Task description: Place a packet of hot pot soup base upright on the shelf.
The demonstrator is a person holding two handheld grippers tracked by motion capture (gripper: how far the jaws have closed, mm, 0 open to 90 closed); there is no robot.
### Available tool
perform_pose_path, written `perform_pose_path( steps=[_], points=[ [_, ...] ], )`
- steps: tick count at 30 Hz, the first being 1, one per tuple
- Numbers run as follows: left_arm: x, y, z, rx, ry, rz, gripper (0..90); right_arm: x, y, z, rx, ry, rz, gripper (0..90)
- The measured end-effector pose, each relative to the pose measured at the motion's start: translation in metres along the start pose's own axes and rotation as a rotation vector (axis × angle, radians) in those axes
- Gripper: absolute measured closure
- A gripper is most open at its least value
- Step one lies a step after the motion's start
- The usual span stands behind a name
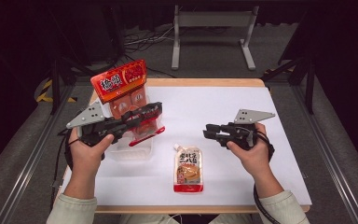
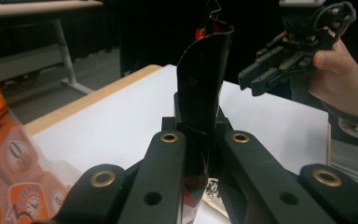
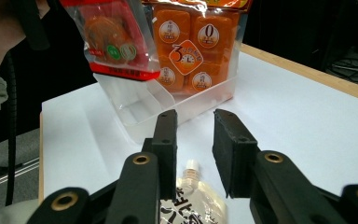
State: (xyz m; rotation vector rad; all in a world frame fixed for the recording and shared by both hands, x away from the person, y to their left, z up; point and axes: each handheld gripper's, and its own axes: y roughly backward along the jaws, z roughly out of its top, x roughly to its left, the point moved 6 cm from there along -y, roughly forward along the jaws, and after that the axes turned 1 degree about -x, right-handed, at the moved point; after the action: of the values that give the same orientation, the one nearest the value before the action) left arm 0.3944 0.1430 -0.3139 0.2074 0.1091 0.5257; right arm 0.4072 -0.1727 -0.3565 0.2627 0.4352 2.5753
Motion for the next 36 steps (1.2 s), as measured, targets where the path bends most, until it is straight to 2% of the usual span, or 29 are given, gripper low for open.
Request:
perform_pose_path(
  steps=[6,10,17,22,26,30,34,36],
  points=[
    [0.009,0.01,0.004,-0.038,-0.016,0.061,88.8,-0.003,0.002,-0.001,-0.002,-0.007,-0.006,71.3],
    [0.015,0.013,0.002,-0.027,-0.026,0.096,88.8,-0.004,0.003,-0.002,-0.001,-0.012,-0.012,71.3],
    [0.028,0.012,-0.004,-0.021,-0.05,0.103,88.8,-0.005,0.005,-0.003,-0.004,-0.017,-0.016,71.3],
    [0.038,0.013,-0.011,-0.011,-0.075,0.078,88.7,-0.007,0.008,-0.004,-0.006,-0.023,-0.021,71.3],
    [0.046,0.015,-0.016,-0.012,-0.073,0.042,88.7,-0.008,0.009,-0.004,-0.009,-0.025,-0.024,71.3],
    [0.049,0.016,-0.019,-0.006,-0.074,0.026,88.8,-0.008,0.01,-0.005,-0.008,-0.029,-0.029,71.3],
    [0.052,0.015,-0.025,0.018,-0.097,-0.025,88.7,-0.008,0.012,-0.005,-0.01,-0.029,-0.031,71.3],
    [0.053,0.015,-0.026,0.022,-0.098,-0.028,88.6,-0.008,0.012,-0.005,-0.01,-0.028,-0.031,71.3]
  ],
)
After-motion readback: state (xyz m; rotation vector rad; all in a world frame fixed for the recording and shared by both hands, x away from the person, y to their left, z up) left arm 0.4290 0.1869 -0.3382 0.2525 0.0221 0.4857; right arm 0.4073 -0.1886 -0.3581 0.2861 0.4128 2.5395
